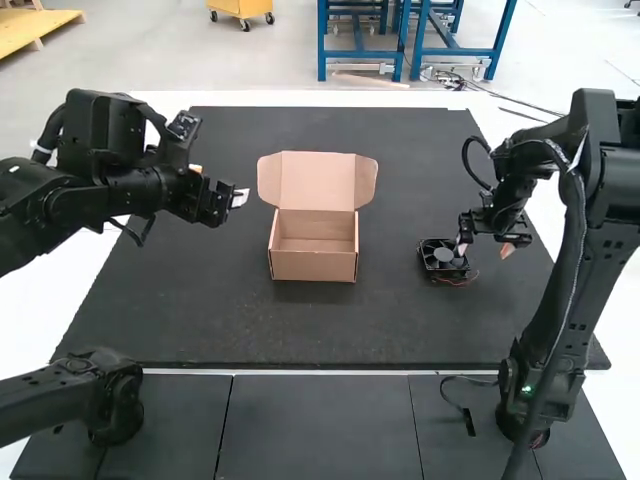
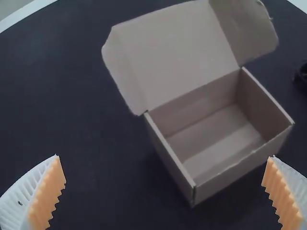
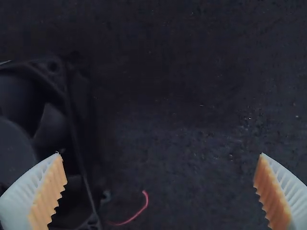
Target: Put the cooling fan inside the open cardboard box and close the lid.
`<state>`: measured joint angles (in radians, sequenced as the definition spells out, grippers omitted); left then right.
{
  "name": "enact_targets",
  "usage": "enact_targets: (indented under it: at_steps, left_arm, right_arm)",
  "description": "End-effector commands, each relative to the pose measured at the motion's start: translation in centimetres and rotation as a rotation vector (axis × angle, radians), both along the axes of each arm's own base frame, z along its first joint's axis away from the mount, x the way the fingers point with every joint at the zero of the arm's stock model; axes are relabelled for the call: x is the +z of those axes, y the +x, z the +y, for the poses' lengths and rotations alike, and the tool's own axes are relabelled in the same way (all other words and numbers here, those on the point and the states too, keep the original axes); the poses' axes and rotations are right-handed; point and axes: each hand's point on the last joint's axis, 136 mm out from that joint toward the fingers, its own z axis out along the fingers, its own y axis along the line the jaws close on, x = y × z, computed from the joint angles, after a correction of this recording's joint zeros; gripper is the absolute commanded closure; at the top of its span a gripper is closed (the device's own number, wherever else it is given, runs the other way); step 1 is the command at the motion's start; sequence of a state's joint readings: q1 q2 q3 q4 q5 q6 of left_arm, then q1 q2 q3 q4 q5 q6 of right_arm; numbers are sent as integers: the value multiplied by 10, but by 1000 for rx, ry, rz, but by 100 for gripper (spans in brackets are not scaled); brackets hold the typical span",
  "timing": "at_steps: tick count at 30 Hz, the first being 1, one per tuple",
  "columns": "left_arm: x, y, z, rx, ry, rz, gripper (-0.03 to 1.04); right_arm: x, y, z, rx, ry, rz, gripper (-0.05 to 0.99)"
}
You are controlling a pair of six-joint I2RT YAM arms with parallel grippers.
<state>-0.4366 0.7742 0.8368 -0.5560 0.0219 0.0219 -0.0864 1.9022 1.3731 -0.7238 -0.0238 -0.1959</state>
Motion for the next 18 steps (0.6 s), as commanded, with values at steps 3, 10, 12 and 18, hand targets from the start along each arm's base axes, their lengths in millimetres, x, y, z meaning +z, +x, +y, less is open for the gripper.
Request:
enact_targets:
  at_steps: [3,10,12,18]
  left_arm:
    - [22,4,4,14,-7,-54,4]
    - [23,5,3,13,-5,-57,4]
    - [23,5,4,16,-4,-57,4]
    - [25,5,4,14,-4,-60,4]
  right_arm:
    - [-1,6,2,5,11,-1,4]
    - [-3,13,1,5,13,-1,4]
    - [-4,15,1,5,13,-1,4]
    - [-10,16,1,6,12,14,4]
